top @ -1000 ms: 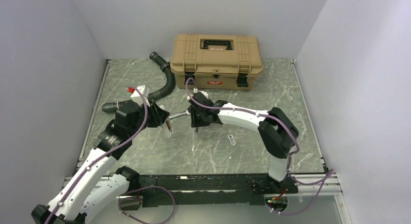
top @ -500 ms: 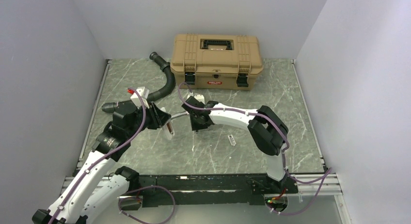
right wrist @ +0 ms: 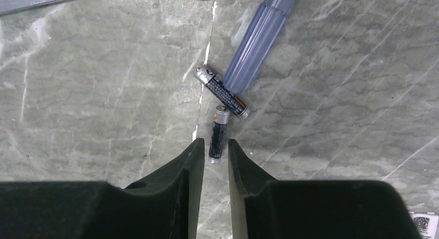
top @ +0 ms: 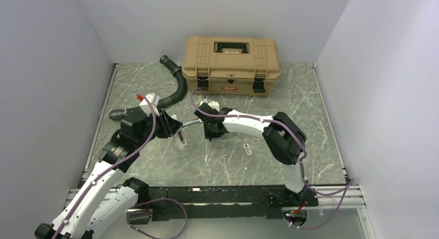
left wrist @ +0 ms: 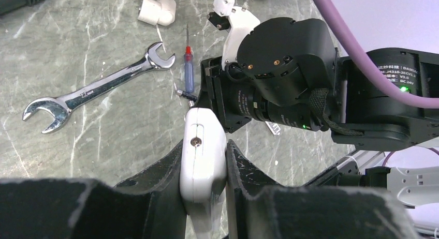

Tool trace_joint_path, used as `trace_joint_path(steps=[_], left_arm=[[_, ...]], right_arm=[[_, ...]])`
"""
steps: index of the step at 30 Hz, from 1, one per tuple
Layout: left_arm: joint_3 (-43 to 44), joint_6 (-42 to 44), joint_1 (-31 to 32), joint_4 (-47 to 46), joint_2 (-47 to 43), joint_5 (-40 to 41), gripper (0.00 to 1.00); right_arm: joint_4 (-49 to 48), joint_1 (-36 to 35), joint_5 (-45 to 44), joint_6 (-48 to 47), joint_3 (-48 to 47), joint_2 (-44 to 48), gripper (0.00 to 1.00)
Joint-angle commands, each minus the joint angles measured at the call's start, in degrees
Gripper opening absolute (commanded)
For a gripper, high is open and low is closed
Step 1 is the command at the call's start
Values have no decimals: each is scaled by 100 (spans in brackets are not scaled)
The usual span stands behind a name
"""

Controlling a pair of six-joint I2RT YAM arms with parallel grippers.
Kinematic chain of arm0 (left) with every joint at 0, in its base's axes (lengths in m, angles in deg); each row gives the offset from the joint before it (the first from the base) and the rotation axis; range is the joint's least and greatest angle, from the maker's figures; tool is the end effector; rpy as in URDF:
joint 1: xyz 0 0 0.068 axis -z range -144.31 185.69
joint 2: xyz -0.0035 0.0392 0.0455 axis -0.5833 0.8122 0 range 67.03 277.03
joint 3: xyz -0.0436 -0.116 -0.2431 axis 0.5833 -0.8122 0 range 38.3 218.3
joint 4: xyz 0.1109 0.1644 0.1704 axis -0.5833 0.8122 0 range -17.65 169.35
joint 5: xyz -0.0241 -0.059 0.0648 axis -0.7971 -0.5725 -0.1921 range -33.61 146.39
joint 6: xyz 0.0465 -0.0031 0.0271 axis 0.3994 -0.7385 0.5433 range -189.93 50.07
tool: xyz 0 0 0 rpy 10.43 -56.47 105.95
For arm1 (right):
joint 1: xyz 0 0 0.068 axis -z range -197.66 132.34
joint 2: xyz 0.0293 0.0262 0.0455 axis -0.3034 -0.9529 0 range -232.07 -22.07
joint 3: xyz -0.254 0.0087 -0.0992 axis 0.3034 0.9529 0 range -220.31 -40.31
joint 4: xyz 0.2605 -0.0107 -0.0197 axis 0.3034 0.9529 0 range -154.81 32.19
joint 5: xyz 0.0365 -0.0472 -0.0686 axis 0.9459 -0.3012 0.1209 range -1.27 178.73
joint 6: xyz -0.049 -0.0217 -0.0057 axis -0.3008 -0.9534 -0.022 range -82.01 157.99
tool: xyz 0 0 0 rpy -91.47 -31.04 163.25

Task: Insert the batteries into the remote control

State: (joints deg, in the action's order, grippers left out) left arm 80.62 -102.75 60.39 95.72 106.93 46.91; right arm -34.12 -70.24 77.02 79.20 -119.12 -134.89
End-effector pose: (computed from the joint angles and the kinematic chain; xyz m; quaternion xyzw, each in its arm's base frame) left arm 0.1444 -0.0728 0.3143 -0.0114 0.8223 -0.3314 0.4624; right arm 0.2521 0.3177 0.1711 -0.0739 0.9681 0.0910 0.2215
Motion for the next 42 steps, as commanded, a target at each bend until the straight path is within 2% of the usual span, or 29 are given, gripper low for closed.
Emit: trace_joint_path(steps=[1,9,16,23,24,31,35,42], left_arm=[[20,-60,-28,-266,-66,-114,0],[-3,-93,-36,-277,-75,-135,0],[4,-111,-56,-284,-61,-151,0],[0,-132,-63,-322,-4,-192,0],[30,-122,-67,-290,0,-168,0],[266,-81,-113,-26,36,54,0],[351,-180,-156,-13,2,45,0],[692,-279,-162,-2,163,-104,0]], right_arm=[[-53,44,-115,91,-128,-169,25],[-7,44,-317,31,-225,-362,23],[59,45,-358,-58,-230,-394,16],[-258,48,-1,-205,133,-33,4],[-371,46,132,-240,209,75,0],[-1046,53,964,-246,512,1083,0],[-1193,123,1010,-47,607,2017,0],[-1772,397,844,915,1111,3774,0]])
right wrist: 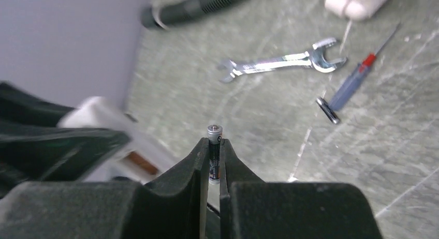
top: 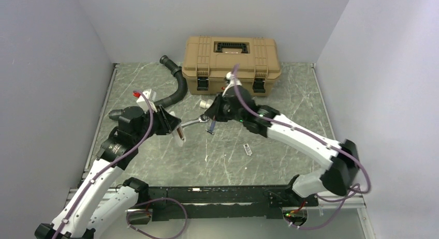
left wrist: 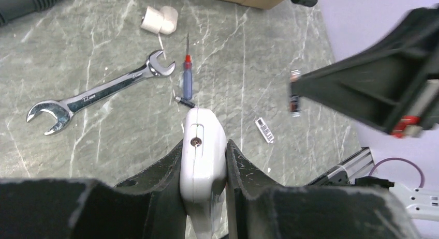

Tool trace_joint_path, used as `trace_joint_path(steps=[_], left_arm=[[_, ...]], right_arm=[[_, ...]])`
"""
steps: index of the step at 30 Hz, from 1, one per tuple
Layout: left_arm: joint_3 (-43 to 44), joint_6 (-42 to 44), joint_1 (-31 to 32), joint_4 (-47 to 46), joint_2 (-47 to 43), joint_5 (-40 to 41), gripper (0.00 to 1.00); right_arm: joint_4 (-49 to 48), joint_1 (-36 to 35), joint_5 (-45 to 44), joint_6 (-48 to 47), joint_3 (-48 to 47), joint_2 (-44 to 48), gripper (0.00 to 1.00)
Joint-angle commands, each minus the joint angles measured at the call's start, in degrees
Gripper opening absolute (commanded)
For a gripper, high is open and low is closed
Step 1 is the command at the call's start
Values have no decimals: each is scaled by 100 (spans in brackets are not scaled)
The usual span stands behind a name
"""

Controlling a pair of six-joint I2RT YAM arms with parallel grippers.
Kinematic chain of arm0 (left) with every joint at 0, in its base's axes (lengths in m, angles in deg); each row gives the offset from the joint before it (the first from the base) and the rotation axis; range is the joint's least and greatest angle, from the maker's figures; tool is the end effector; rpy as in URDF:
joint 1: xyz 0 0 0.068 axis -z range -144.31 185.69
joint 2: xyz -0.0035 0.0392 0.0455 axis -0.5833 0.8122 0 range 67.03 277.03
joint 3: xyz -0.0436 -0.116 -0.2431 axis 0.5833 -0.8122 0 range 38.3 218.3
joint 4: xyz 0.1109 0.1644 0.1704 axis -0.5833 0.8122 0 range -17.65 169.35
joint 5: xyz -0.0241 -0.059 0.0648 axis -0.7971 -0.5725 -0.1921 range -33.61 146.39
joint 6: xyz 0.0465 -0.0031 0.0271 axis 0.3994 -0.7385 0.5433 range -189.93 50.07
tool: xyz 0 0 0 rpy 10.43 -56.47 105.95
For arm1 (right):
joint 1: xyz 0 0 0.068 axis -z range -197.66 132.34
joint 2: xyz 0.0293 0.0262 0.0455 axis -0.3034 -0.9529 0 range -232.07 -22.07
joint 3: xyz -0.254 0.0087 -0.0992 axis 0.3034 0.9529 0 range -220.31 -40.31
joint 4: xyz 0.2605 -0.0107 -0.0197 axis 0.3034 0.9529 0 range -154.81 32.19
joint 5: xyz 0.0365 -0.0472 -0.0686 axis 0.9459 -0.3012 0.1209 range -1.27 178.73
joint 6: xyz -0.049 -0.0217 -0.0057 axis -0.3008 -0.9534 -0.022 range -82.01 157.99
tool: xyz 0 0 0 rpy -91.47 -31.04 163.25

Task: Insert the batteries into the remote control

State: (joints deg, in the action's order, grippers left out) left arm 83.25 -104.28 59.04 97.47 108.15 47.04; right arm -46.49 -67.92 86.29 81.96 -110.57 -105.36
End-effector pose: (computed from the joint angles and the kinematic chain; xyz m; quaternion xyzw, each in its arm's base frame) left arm 0.1476 -0.0700 0.3239 -0.0331 0.8234 -0.3303 0.4602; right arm 0.2152 0.2566 0.3219 -0.0374 0.8710 0.3461 0.3468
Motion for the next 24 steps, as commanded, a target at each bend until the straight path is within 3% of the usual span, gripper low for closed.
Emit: trace_joint_path(steps=[1,8,14,18,24], left_arm=[[478,-144,-25,-193,49,-154,0],[580,-357,-25,-647,116,-597,0],[696,-545,-25,-1026,162,-1041,0],[723,-706,-24,-1601,166,-1594,0],[438,-1267,-24,-3225,163,-2702,0]], right_arm=[[-625,185,-184,780,308,1153,0],[-1351,256,-601,1441,715,2498,0],[-1752,264,-868,1813,1026,3133,0],[-1797,268,-904,1368,1038,3273,0],[-2495,261,-504,177,1290,3478,0]])
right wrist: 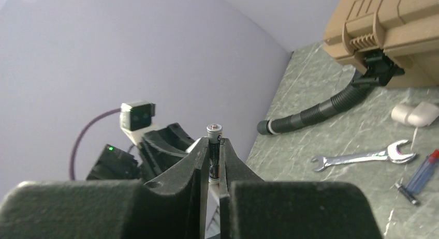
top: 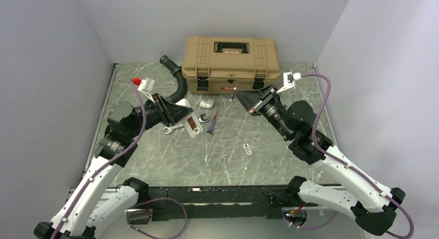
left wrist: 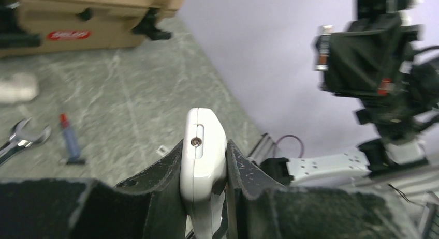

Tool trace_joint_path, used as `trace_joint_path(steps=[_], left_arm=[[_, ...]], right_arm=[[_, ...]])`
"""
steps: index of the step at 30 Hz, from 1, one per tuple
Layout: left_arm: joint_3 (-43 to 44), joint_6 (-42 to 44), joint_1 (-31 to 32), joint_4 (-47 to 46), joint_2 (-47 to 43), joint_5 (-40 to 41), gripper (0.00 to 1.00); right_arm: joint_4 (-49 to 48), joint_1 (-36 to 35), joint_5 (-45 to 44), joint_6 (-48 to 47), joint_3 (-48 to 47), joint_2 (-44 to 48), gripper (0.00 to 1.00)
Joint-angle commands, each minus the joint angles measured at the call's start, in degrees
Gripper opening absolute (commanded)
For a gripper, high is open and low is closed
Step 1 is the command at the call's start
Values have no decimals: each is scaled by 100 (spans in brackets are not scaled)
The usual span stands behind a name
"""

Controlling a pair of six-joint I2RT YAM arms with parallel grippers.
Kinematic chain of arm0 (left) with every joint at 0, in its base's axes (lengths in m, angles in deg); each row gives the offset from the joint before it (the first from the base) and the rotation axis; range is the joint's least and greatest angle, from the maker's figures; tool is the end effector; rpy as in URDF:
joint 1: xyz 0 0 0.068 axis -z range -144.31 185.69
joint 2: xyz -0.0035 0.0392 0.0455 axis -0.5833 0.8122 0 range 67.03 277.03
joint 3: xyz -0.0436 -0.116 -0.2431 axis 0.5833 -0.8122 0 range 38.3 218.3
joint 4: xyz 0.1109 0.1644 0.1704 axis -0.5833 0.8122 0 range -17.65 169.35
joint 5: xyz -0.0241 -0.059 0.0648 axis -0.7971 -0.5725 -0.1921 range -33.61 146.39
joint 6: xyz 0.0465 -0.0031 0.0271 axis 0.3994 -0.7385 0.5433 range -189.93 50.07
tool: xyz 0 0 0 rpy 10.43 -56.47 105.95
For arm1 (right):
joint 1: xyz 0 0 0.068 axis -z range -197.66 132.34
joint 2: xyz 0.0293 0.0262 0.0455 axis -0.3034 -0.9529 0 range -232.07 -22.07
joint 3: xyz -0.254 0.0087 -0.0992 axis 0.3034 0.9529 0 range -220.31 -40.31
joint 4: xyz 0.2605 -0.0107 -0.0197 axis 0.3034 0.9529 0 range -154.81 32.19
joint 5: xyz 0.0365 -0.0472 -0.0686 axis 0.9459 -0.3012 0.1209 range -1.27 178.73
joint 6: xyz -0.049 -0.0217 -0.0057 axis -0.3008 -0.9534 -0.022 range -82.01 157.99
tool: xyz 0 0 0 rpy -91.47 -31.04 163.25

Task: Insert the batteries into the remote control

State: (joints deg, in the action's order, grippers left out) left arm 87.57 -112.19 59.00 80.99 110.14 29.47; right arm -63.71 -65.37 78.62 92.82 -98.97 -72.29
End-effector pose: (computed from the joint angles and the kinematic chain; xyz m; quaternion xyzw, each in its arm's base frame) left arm 0.1498 -0.0820 0.3754 0.0431 0.7193 -0.5056 0.4745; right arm 0.1343 0.1384 0.4256 0.1069 0.6525 0.5470 0.5134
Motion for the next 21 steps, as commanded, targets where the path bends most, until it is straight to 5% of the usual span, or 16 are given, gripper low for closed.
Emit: trace_joint_path(steps=[1,10,21], left_arm=[[-56,-564,-20,-1832,-20,-1075,0],[-199,-923,-20,-2611,199,-1649,0],[-56,-854,-26,-1533,291,-926,0]], right_arm=[[-850,9,463,-1238,119,139,0],[590,11,2586,-3660,-938,-748,0],[-792,-120,3192,-3947,0,-328,0]])
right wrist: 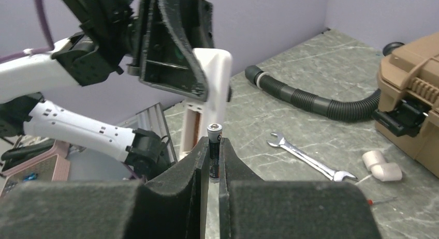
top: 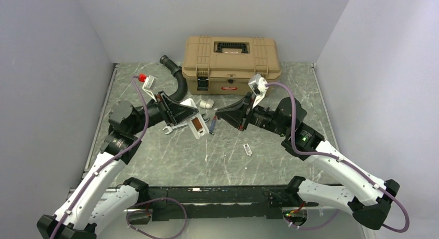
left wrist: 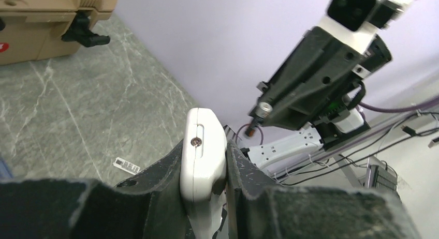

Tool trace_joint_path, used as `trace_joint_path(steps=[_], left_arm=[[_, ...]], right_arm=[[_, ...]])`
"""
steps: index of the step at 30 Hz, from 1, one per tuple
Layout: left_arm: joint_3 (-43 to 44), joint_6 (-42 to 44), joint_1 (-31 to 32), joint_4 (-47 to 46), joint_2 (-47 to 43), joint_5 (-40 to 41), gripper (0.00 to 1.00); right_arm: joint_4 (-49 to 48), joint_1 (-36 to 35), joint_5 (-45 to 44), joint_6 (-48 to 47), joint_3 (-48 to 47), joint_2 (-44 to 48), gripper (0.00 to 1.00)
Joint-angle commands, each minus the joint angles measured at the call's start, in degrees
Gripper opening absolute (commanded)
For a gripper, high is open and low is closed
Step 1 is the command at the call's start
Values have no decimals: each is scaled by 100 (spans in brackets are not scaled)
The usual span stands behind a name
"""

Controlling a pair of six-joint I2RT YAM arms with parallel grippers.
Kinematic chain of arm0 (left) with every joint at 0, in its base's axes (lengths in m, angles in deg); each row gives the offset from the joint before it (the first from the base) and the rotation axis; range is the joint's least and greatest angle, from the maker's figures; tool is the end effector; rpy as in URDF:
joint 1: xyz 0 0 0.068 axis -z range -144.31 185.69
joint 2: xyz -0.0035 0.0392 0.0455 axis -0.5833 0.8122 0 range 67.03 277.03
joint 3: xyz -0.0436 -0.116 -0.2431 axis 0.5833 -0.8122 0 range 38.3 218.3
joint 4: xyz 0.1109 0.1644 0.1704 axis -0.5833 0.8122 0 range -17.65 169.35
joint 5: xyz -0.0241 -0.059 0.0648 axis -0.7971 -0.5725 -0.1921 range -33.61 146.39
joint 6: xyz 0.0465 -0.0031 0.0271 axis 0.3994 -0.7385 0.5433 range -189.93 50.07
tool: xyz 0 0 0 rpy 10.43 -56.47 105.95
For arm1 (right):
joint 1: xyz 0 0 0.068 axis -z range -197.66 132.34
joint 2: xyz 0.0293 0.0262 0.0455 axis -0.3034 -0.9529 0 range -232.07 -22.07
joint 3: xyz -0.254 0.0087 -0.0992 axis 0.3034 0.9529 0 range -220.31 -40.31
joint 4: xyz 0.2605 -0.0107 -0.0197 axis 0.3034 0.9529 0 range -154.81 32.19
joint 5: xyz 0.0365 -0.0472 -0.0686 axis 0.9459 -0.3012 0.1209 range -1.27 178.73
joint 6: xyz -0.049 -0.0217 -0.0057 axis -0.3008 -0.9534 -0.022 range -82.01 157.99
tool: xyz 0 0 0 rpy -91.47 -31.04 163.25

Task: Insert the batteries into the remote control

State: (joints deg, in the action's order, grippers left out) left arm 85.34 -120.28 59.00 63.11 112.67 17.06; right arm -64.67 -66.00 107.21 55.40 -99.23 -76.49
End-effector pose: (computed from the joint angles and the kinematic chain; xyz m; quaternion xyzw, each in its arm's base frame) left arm 0.1551 -0.0913 0.3871 0.1112 0.6452 -0.6064 0.4513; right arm 0.1334 0.1669 0.4154 -0.2924 0.6152 0.4846 0.5488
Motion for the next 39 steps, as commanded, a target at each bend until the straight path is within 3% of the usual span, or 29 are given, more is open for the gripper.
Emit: trace_joint_path(steps=[1,5,10,39], left_arm=[[175,-50,-20,408,55,397,0],[239,-46,-20,892,111,807,0],[318,-133,-20,1323,232,1035,0],[244,-537,-20,1214,327,561,0]], right_arm=[[-653,-59,352,-146,-20,24,0],[-653,-95,512,177,-150,-287,0],[-1336,-279,600,418,66,-527,0],[-2018,-550,314,259,564,-1275,0]])
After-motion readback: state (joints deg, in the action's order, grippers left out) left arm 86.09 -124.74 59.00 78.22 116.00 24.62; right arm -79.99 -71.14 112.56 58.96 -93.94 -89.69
